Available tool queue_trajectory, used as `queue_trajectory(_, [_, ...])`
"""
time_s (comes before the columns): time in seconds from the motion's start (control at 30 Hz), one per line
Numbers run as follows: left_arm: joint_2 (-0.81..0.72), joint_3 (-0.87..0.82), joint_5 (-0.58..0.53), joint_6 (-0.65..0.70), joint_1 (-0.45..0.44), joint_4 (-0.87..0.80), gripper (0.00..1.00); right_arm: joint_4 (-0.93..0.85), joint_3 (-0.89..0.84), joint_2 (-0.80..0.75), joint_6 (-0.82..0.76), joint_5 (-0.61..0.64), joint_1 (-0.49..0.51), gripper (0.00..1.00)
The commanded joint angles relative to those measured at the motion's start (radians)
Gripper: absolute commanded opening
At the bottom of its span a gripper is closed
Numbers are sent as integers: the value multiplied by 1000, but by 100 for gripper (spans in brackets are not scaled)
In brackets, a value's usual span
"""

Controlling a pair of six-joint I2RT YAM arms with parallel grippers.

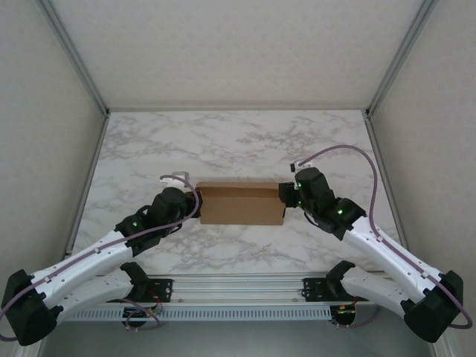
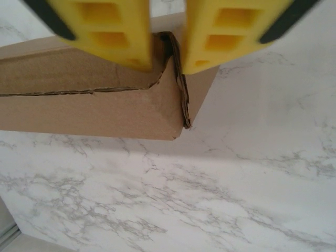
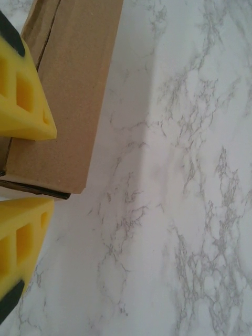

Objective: Fold the paper box

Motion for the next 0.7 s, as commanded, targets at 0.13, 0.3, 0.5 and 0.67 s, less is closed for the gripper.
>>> queue_trajectory(0.13, [-71,12,50,10,-9,-74,43,-30,-63,-11,44,4,5,31])
queue_trajectory(0.3, [-136,32,148,28,-9,-111,51,-34,-70,-19,57,-3,6,31])
queue_trajectory(0.5, [-203,66,132,-7,-8,-149,47,-40,-81,-49,66,-12,6,31])
queue_trajectory(0.67, [-199,115,113,-23,-8,-139,43,-47,-93,-68,72,-20,6,31])
